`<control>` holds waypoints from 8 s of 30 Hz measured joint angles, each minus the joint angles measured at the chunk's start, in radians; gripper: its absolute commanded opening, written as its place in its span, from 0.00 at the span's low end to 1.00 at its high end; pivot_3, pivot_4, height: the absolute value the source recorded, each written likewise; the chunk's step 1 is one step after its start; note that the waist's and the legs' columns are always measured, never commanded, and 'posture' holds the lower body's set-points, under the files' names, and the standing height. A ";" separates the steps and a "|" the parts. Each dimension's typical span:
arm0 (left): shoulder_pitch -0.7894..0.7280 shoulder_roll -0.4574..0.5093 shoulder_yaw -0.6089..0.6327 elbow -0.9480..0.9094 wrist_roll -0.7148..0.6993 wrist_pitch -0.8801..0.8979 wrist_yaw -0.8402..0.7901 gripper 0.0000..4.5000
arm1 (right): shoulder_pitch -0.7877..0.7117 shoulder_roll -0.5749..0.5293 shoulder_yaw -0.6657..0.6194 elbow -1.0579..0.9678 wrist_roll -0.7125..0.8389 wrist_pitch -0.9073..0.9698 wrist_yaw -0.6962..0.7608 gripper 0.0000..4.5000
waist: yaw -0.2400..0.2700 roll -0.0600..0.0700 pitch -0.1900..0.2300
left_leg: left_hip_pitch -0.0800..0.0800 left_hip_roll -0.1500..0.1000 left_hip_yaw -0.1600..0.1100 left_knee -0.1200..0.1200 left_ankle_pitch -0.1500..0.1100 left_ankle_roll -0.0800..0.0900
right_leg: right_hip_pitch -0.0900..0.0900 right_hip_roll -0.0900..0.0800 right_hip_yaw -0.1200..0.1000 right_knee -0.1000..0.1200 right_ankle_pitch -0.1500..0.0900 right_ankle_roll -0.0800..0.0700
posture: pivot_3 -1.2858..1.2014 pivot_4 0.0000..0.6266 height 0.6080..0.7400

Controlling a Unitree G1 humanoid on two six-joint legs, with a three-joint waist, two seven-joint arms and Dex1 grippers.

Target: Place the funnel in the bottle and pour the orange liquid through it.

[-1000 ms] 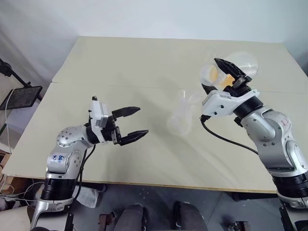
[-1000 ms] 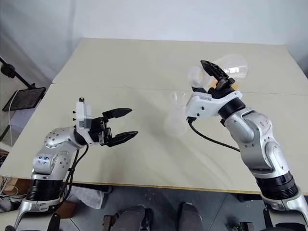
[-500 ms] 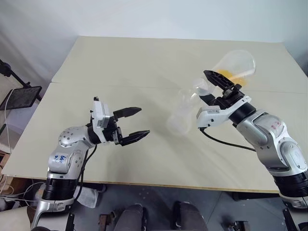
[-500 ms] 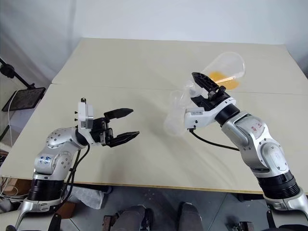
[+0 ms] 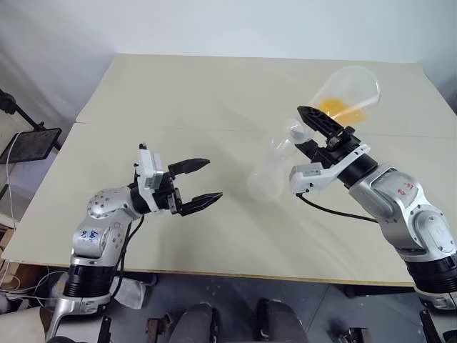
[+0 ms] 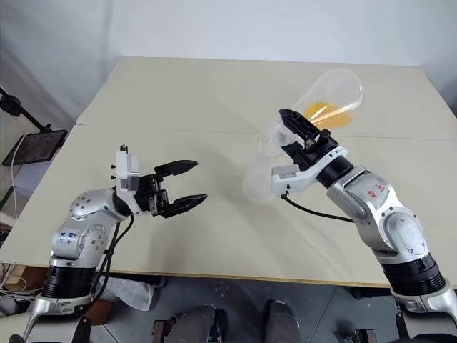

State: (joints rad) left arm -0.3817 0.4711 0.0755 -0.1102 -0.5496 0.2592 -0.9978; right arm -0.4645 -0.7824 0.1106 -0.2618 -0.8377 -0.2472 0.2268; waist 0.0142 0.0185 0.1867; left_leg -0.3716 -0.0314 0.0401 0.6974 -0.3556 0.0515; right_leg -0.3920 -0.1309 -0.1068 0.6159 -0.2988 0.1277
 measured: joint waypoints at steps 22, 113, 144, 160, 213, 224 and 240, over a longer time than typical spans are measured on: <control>-0.001 -0.024 -0.008 0.000 0.000 -0.004 0.013 1.00 | -0.056 -0.015 -0.001 0.059 -0.053 -0.062 -0.032 0.62 | -0.004 0.000 0.000 | 0.000 0.000 0.000 0.000 0.000 0.000 | 0.000 0.000 0.000 -0.001 0.000 0.000 | 0.52 0.24 1.00; -0.001 -0.039 -0.008 -0.001 0.000 -0.020 0.040 1.00 | -0.100 -0.027 0.037 0.131 -0.153 -0.105 -0.114 0.62 | -0.016 0.000 0.000 | 0.000 0.001 0.000 -0.001 0.000 -0.001 | 0.000 0.001 0.000 -0.003 0.000 0.000 | 0.52 0.24 1.00; -0.001 -0.056 -0.008 -0.001 0.000 -0.021 0.045 1.00 | -0.100 -0.039 0.037 0.137 -0.153 -0.126 -0.134 0.62 | -0.016 0.000 0.000 | 0.000 0.001 0.000 -0.001 0.000 -0.001 | 0.001 0.001 0.000 -0.003 0.000 0.000 | 0.52 0.24 1.00; -0.001 -0.057 -0.008 -0.001 0.000 -0.021 0.045 1.00 | -0.096 -0.040 0.037 0.137 -0.176 -0.126 -0.155 0.62 | -0.016 0.000 0.000 | 0.000 0.001 0.000 -0.001 0.000 -0.001 | 0.001 0.001 0.000 -0.003 0.000 0.000 | 0.52 0.24 1.00; -0.008 -0.067 -0.014 0.001 0.001 -0.030 0.040 1.00 | -0.080 -0.049 0.037 0.138 -0.196 -0.126 -0.184 0.62 | -0.015 0.000 0.000 | 0.000 0.001 0.000 -0.001 0.000 -0.001 | 0.001 0.001 0.000 -0.003 0.000 0.000 | 0.52 0.24 1.00; -0.026 -0.088 -0.018 0.008 0.004 -0.044 0.041 1.00 | -0.082 -0.085 0.036 0.138 -0.198 -0.129 -0.185 0.62 | -0.016 0.000 0.000 | 0.000 0.001 0.000 -0.001 0.000 -0.001 | 0.001 0.001 0.000 -0.003 0.000 0.000 | 0.52 0.24 1.00; -0.027 -0.103 -0.019 0.046 0.010 -0.063 0.040 1.00 | -0.106 -0.090 0.036 0.138 -0.195 -0.149 -0.184 0.62 | -0.015 0.000 0.000 | 0.000 0.001 0.000 -0.001 0.000 -0.001 | 0.001 0.001 0.000 -0.003 0.000 0.000 | 0.52 0.24 1.00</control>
State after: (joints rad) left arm -0.4084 0.3679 0.0562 -0.0644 -0.5399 0.1959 -0.9583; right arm -0.5703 -0.8727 0.1464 -0.1234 -1.0326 -0.3959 0.0424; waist -0.0010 0.0184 0.1867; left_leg -0.3720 -0.0305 0.0398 0.6962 -0.3553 0.0507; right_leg -0.3914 -0.1301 -0.1066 0.6127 -0.2988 0.1277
